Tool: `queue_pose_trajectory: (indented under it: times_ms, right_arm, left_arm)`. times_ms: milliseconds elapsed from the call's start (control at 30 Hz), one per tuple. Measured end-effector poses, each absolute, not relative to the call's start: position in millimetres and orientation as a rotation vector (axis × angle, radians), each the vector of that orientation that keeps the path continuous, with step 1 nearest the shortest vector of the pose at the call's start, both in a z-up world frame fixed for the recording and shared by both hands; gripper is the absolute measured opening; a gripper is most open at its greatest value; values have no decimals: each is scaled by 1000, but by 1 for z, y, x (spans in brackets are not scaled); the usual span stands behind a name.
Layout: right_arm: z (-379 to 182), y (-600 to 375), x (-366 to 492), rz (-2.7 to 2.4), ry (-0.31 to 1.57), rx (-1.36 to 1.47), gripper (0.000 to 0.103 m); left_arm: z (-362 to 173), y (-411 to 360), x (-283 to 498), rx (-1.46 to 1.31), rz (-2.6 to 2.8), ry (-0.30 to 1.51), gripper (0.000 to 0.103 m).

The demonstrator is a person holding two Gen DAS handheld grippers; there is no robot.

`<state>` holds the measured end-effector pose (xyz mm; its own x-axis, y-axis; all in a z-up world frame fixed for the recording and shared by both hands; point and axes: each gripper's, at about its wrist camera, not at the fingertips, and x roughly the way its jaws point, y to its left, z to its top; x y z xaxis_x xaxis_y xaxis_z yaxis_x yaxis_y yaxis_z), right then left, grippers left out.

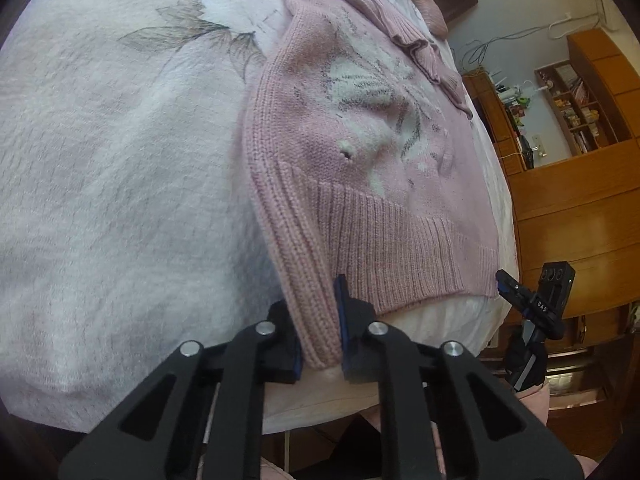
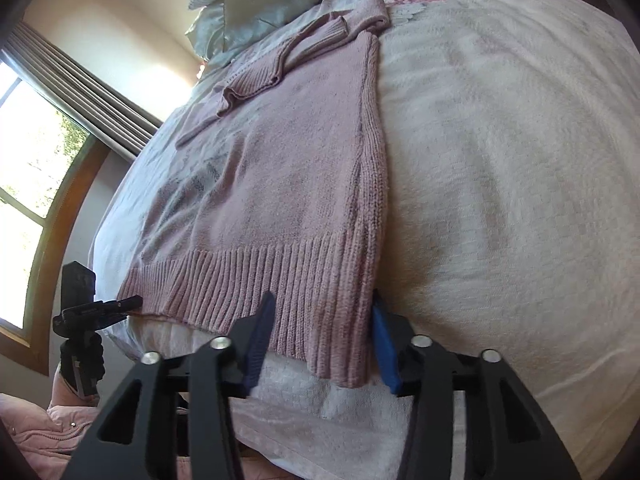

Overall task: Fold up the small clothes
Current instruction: 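Grasp the ribbed hem with both grippers and lift it toward the collar, then carry the held hem over the folded sleeves toward the collar with both grippers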

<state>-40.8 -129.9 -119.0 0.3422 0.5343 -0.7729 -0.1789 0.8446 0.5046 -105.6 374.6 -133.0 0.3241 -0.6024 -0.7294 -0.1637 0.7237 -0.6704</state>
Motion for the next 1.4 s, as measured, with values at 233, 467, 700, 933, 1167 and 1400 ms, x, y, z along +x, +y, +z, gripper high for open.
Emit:
queue_pose_trajectory:
  times_ms: [233,467,700,933,1167,1400]
  right_arm:
    - [-115,-137,-46,547,1117,435,10]
    - [-97,-151,-54,572,1050,478,8]
    - [-84,-170,-45,674,962,674,8]
    - [-47,-167,3,716,860,719,8]
    - [-42,-158,82,669,872,755,8]
    - [-80,-147,161,583,976,770,8]
  left_arm:
    - [-111,366,-111,-655,-393,1167,8]
    - [-110,372,-117,-620,-409,1149,7]
    - [-92,383,-106,-711,-479,1071,7]
    - [-62,407,-46,-771,-460,961,7]
    - [-65,431,35,-813,-387,939,8]
    - [-102,434,108,-812,-307,1001,8]
